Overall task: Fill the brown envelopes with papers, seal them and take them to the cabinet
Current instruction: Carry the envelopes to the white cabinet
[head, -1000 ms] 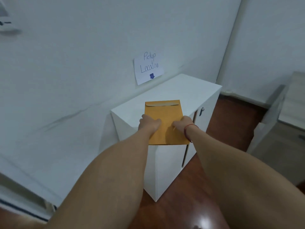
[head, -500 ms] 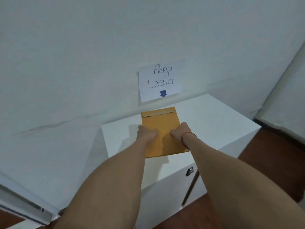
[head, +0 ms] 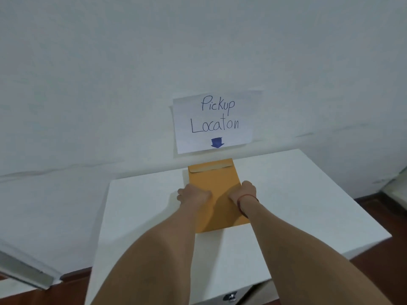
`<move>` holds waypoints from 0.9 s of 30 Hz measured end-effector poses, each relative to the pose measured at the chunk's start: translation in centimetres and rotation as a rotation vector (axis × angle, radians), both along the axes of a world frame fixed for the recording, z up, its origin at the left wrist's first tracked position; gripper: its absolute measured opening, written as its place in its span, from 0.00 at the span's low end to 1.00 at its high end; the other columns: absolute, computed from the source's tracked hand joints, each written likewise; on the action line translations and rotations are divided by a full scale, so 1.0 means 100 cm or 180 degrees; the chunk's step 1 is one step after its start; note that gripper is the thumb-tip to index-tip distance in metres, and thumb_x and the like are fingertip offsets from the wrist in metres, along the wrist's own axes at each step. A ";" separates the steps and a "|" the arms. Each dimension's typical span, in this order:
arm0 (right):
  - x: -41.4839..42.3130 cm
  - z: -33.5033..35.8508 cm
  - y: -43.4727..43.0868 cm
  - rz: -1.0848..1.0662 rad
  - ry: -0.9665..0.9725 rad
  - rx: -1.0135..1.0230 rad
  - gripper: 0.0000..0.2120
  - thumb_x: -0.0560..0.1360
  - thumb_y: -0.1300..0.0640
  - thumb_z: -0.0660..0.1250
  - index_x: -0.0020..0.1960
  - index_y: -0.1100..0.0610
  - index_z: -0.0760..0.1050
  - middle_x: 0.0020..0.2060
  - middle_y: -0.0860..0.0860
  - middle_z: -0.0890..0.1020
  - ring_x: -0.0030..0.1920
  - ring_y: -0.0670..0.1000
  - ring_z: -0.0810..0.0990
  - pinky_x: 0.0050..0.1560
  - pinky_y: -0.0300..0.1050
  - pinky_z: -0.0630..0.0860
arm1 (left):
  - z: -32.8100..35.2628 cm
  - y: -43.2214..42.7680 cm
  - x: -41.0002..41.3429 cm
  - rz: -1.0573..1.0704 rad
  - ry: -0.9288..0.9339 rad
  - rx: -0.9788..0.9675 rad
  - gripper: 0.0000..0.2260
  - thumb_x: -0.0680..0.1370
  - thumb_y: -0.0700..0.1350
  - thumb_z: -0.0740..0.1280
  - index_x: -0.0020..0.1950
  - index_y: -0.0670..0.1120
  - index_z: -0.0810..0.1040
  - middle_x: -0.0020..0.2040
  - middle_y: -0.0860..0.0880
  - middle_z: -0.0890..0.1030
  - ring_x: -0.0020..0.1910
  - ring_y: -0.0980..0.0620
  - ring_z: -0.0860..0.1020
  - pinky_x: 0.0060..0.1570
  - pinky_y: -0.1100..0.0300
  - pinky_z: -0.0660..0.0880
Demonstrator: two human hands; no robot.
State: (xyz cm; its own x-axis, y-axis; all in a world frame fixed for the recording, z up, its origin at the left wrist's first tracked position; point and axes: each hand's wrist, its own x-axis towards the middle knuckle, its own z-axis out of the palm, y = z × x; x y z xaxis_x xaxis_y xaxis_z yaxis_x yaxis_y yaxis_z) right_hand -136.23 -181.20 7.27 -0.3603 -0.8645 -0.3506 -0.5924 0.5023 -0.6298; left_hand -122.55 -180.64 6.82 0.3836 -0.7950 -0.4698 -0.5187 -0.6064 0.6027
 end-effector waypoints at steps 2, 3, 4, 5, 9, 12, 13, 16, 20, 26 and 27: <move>-0.011 -0.005 -0.013 -0.0009 -0.0014 0.0027 0.19 0.74 0.64 0.64 0.64 0.63 0.69 0.63 0.58 0.72 0.61 0.59 0.75 0.58 0.49 0.74 | -0.006 -0.008 -0.012 0.0064 0.0008 -0.0008 0.27 0.70 0.53 0.73 0.64 0.42 0.70 0.64 0.42 0.69 0.64 0.41 0.71 0.58 0.52 0.73; -0.016 -0.007 -0.018 0.0010 0.0004 0.0070 0.19 0.73 0.64 0.65 0.63 0.63 0.70 0.62 0.58 0.73 0.60 0.59 0.76 0.58 0.49 0.75 | -0.008 -0.010 -0.016 0.0114 0.0028 -0.0027 0.28 0.70 0.53 0.73 0.64 0.42 0.70 0.64 0.42 0.70 0.63 0.41 0.72 0.58 0.52 0.73; -0.021 -0.010 -0.024 0.0037 0.0039 0.0096 0.18 0.72 0.64 0.66 0.62 0.62 0.71 0.61 0.58 0.74 0.59 0.59 0.76 0.57 0.49 0.75 | -0.011 -0.014 -0.021 0.0161 0.0037 -0.0047 0.28 0.69 0.52 0.74 0.63 0.42 0.71 0.63 0.42 0.71 0.62 0.41 0.72 0.59 0.51 0.75; -0.026 -0.011 -0.030 0.0052 0.0059 0.0121 0.18 0.72 0.64 0.66 0.62 0.62 0.71 0.61 0.58 0.74 0.59 0.59 0.76 0.57 0.48 0.75 | -0.012 -0.017 -0.027 0.0195 0.0035 -0.0063 0.28 0.68 0.52 0.74 0.63 0.42 0.71 0.62 0.42 0.71 0.61 0.41 0.73 0.58 0.51 0.75; -0.039 -0.017 -0.052 0.0156 0.0128 0.0178 0.21 0.73 0.64 0.66 0.65 0.61 0.69 0.63 0.57 0.73 0.61 0.58 0.75 0.59 0.47 0.74 | -0.019 -0.035 -0.041 0.0359 0.0067 -0.0121 0.29 0.65 0.53 0.76 0.60 0.42 0.72 0.58 0.43 0.74 0.57 0.42 0.76 0.55 0.51 0.78; -0.044 -0.023 -0.067 0.0261 0.0202 0.0243 0.21 0.73 0.62 0.67 0.65 0.59 0.70 0.63 0.57 0.73 0.62 0.57 0.75 0.60 0.48 0.73 | -0.021 -0.050 -0.046 0.0450 0.0019 -0.0095 0.29 0.66 0.52 0.76 0.62 0.42 0.71 0.60 0.43 0.72 0.58 0.42 0.75 0.56 0.52 0.78; -0.047 -0.026 -0.072 0.0287 0.0242 0.0313 0.21 0.73 0.60 0.67 0.65 0.59 0.70 0.63 0.57 0.72 0.62 0.57 0.74 0.61 0.48 0.73 | -0.023 -0.056 -0.049 0.0464 -0.0029 -0.0081 0.29 0.67 0.51 0.75 0.63 0.41 0.70 0.61 0.43 0.70 0.59 0.42 0.75 0.56 0.52 0.77; -0.049 -0.030 -0.080 0.0409 0.0351 0.0436 0.22 0.73 0.57 0.68 0.66 0.58 0.68 0.64 0.57 0.70 0.64 0.57 0.72 0.64 0.49 0.71 | -0.025 -0.065 -0.050 0.0527 -0.0152 -0.0089 0.29 0.69 0.49 0.75 0.64 0.41 0.68 0.64 0.42 0.68 0.62 0.43 0.73 0.58 0.54 0.74; -0.046 -0.034 -0.092 0.0570 0.0307 0.0414 0.25 0.74 0.56 0.68 0.69 0.58 0.66 0.66 0.57 0.69 0.65 0.58 0.71 0.65 0.50 0.70 | -0.028 -0.070 -0.049 0.0598 -0.0313 -0.0107 0.30 0.69 0.51 0.74 0.65 0.41 0.68 0.63 0.42 0.69 0.61 0.43 0.73 0.57 0.54 0.74; -0.038 -0.033 -0.090 0.0891 0.0692 0.0278 0.20 0.77 0.54 0.64 0.67 0.58 0.68 0.65 0.57 0.69 0.65 0.57 0.69 0.64 0.50 0.70 | -0.023 -0.068 -0.046 0.0524 -0.0561 -0.0097 0.23 0.72 0.51 0.71 0.63 0.42 0.71 0.63 0.43 0.69 0.63 0.45 0.71 0.58 0.55 0.72; -0.038 -0.033 -0.088 0.0934 0.0719 0.0260 0.21 0.77 0.52 0.63 0.68 0.58 0.67 0.65 0.57 0.68 0.66 0.58 0.69 0.65 0.50 0.69 | -0.023 -0.066 -0.045 0.0466 -0.0609 -0.0095 0.22 0.73 0.52 0.70 0.62 0.42 0.72 0.63 0.43 0.69 0.63 0.45 0.71 0.59 0.55 0.72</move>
State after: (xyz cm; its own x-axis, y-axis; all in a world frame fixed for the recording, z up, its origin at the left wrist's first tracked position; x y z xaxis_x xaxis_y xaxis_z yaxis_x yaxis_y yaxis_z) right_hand -140.00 -189.95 4.01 -0.1774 -0.9149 -0.3627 -0.8379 0.3337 -0.4319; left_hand -127.08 -187.26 4.57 0.5756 -0.7368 -0.3547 -0.5330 -0.6670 0.5206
